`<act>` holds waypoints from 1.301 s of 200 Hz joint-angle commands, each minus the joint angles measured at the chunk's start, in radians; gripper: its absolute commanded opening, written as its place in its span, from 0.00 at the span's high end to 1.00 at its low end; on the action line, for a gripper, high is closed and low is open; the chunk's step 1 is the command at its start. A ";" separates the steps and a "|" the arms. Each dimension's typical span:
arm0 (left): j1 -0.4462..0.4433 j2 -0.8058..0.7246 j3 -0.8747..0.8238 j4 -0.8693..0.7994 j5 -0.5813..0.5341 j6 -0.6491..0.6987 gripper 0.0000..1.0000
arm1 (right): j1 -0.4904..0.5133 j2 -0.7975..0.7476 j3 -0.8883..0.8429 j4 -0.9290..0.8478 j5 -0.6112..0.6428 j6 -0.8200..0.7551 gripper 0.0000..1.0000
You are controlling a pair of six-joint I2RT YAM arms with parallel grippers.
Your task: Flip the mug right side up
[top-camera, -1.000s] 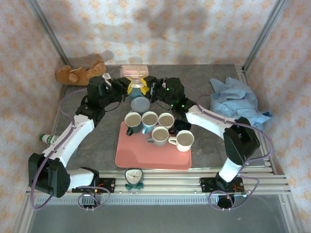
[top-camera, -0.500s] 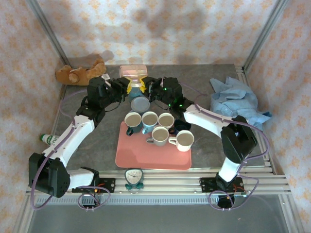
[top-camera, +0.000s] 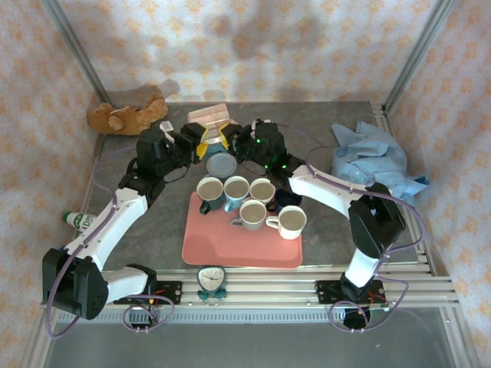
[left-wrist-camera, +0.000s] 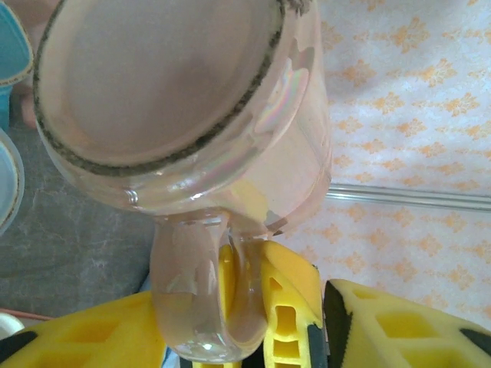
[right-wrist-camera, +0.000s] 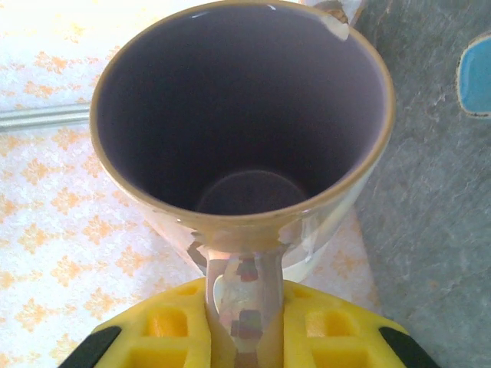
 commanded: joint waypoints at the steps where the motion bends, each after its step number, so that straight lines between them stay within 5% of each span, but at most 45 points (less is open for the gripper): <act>1: 0.002 -0.043 0.006 -0.017 0.027 0.063 0.41 | -0.006 -0.056 0.071 0.058 0.060 -0.157 1.00; 30: 0.008 -0.046 0.031 -0.080 0.066 0.163 0.37 | -0.008 -0.067 0.097 -0.016 0.042 -0.272 1.00; 89: 0.026 -0.038 0.252 -0.492 0.108 0.623 0.35 | -0.037 -0.111 0.065 -0.047 -0.030 -0.470 1.00; 158: 0.115 -0.033 0.310 -0.691 0.146 0.980 0.36 | -0.044 -0.221 0.063 -0.233 -0.142 -0.906 1.00; 260: 0.152 -0.195 0.223 -0.705 0.064 1.149 0.36 | -0.046 -0.456 0.028 -0.703 -0.250 -1.459 1.00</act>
